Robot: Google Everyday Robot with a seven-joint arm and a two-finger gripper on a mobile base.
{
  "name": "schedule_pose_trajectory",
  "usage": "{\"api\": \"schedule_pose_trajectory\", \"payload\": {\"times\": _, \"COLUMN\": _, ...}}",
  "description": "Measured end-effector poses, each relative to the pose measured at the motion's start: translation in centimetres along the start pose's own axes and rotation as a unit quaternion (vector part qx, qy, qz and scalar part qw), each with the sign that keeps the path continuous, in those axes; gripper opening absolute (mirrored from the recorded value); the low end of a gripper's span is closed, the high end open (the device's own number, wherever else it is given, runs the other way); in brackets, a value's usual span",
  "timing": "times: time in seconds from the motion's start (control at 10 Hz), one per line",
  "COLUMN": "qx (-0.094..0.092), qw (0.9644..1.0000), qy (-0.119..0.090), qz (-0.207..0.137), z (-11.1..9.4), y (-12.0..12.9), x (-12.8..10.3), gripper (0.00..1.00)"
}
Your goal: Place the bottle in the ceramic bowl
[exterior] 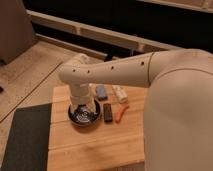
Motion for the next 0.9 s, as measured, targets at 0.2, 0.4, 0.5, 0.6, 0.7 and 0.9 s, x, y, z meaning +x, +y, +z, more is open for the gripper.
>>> {"api": "schedule_pose_trajectory", "payload": {"times": 0.2, "qx": 0.000, "qw": 1.0000, "qy": 0.000, "qz": 0.000, "z": 0.00, "y": 0.00, "x": 0.00, "gripper": 0.65}}
{"api": "schedule_pose_trajectory", "payload": {"times": 0.4, "qx": 0.000, "qw": 1.0000, "qy": 0.000, "qz": 0.000, "z": 0.00, "y": 0.00, "x": 0.00, "gripper": 0.65}}
{"api": "schedule_pose_trajectory", "payload": {"times": 0.5, "qx": 0.000, "qw": 1.0000, "qy": 0.000, "qz": 0.000, "z": 0.00, "y": 0.00, "x": 0.00, "gripper": 0.65}}
{"api": "schedule_pose_trajectory", "payload": {"times": 0.6, "qx": 0.000, "qw": 1.0000, "qy": 0.000, "qz": 0.000, "z": 0.00, "y": 0.00, "x": 0.00, "gripper": 0.65}}
{"api": "schedule_pose_trajectory", "payload": {"times": 0.7, "qx": 0.000, "qw": 1.0000, "qy": -0.002, "qz": -0.001, "z": -0.08, "y": 0.01, "x": -0.06, "gripper": 0.65}}
{"api": "schedule_pose_trajectory", "payload": {"times": 0.9, "qx": -0.004, "qw": 0.9999, "qy": -0.008, "qz": -0.009, "z": -0.22, "y": 0.06, "x": -0.80, "gripper": 0.65}}
